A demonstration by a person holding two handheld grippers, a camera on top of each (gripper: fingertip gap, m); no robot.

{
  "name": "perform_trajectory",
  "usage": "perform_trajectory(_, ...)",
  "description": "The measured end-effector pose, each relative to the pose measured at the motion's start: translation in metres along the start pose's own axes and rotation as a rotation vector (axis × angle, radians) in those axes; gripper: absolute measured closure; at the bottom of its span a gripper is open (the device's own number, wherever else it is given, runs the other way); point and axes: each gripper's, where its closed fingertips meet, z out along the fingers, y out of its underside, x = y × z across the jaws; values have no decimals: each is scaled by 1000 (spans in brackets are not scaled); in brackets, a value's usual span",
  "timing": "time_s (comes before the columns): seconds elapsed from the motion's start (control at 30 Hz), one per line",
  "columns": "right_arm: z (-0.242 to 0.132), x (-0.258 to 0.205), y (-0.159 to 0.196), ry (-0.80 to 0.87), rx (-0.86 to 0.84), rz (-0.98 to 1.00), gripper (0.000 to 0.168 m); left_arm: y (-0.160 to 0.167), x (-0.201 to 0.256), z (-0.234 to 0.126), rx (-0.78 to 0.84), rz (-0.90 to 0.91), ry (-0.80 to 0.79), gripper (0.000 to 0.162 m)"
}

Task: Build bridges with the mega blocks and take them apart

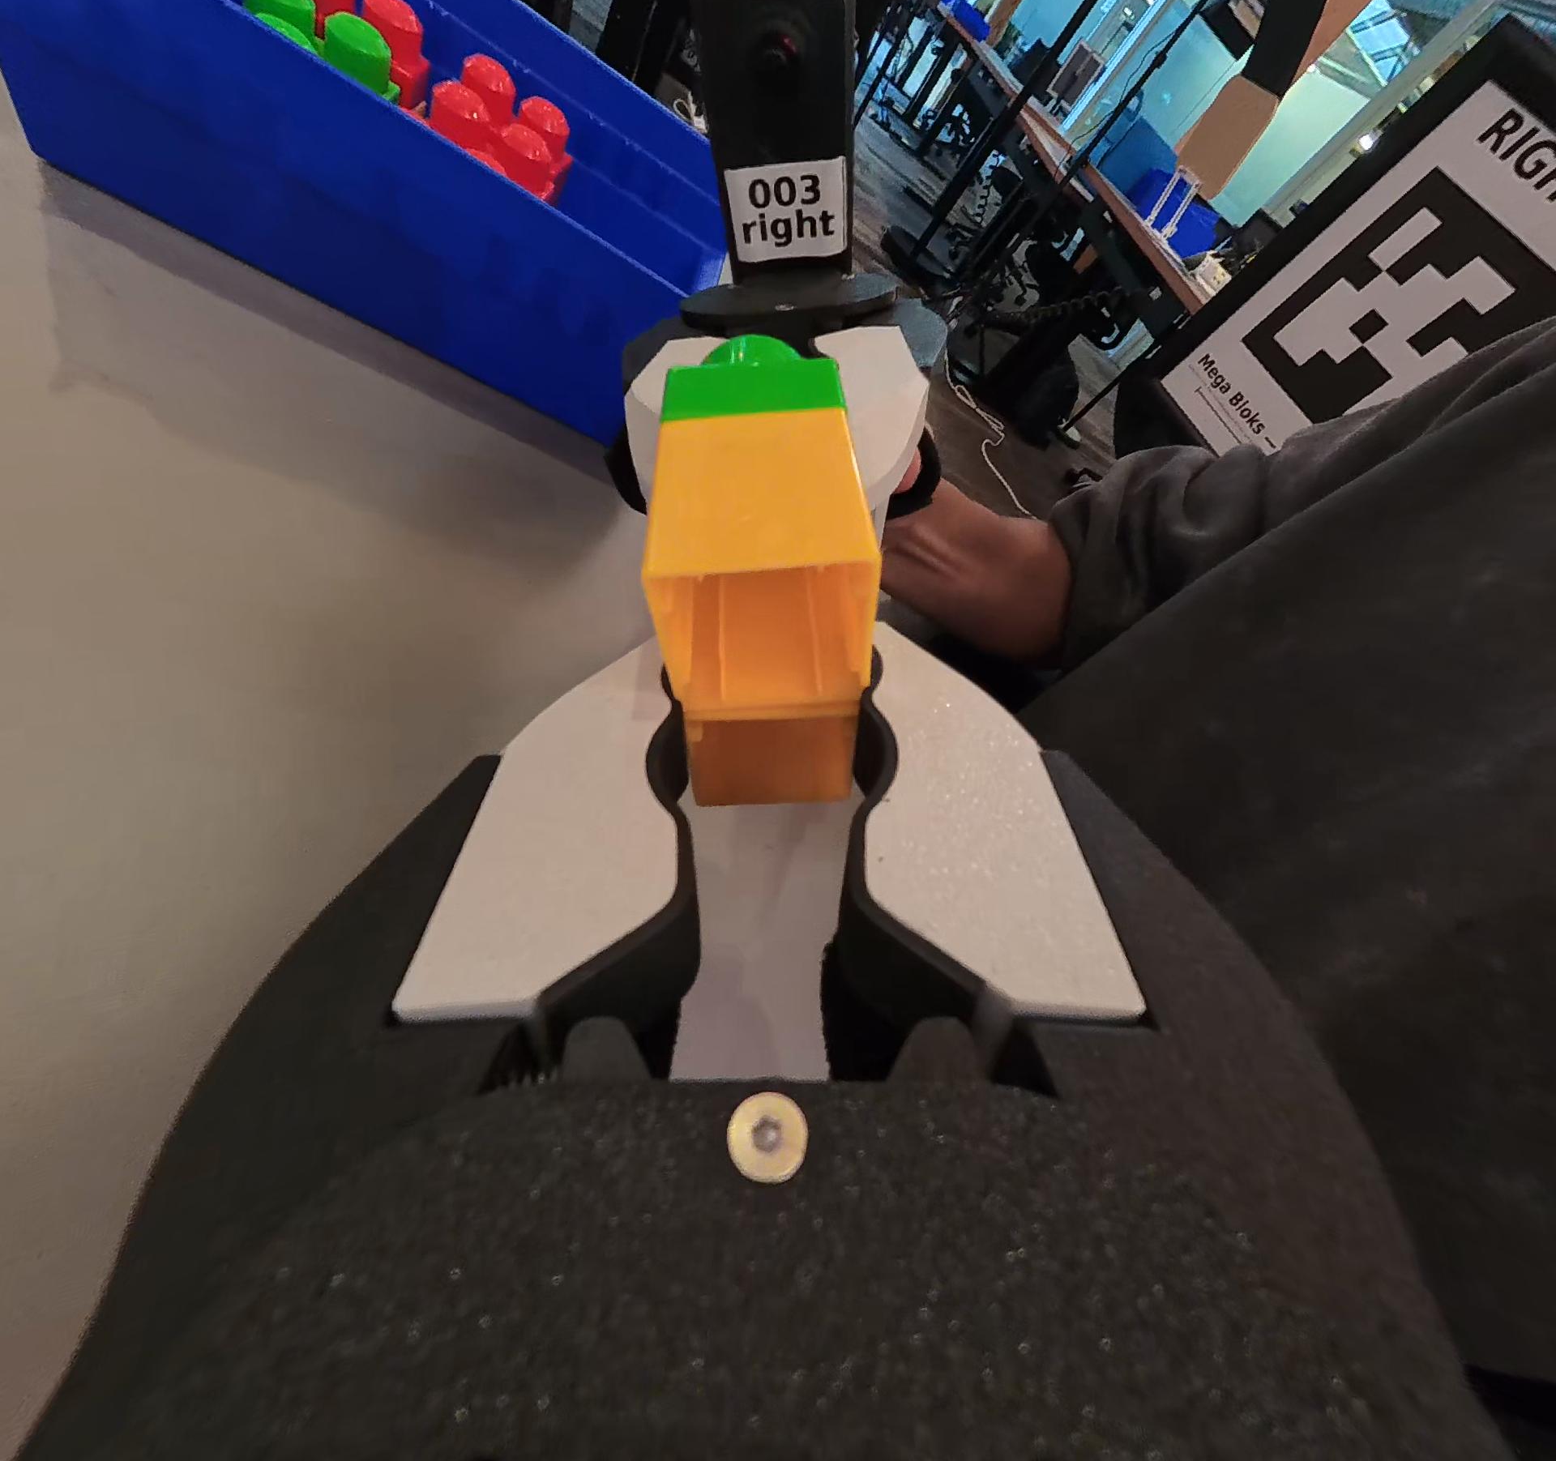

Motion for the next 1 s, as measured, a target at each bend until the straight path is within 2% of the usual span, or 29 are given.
perform_trajectory(0.43,-2,6,-4,34,25,4,136,-9,-5,2,100,-41,19,126)
perform_trajectory(0.5,-4,11,-9,30,73,71,136,-13,-8,2,134,-85,14,125)
perform_trajectory(0.57,-12,24,-17,27,171,186,137,-10,-13,1,156,-150,13,98)
perform_trajectory(0.6,-16,30,-19,26,199,236,137,-7,-17,0,163,-176,6,95)
perform_trajectory(0.73,-16,38,-9,39,203,291,137,3,-29,-2,215,-197,-27,111)
perform_trajectory(0.83,-8,35,1,65,146,243,137,3,-30,2,238,-198,-24,125)
perform_trajectory(1.0,-9,32,6,86,73,167,136,11,-29,7,185,-227,-18,127)
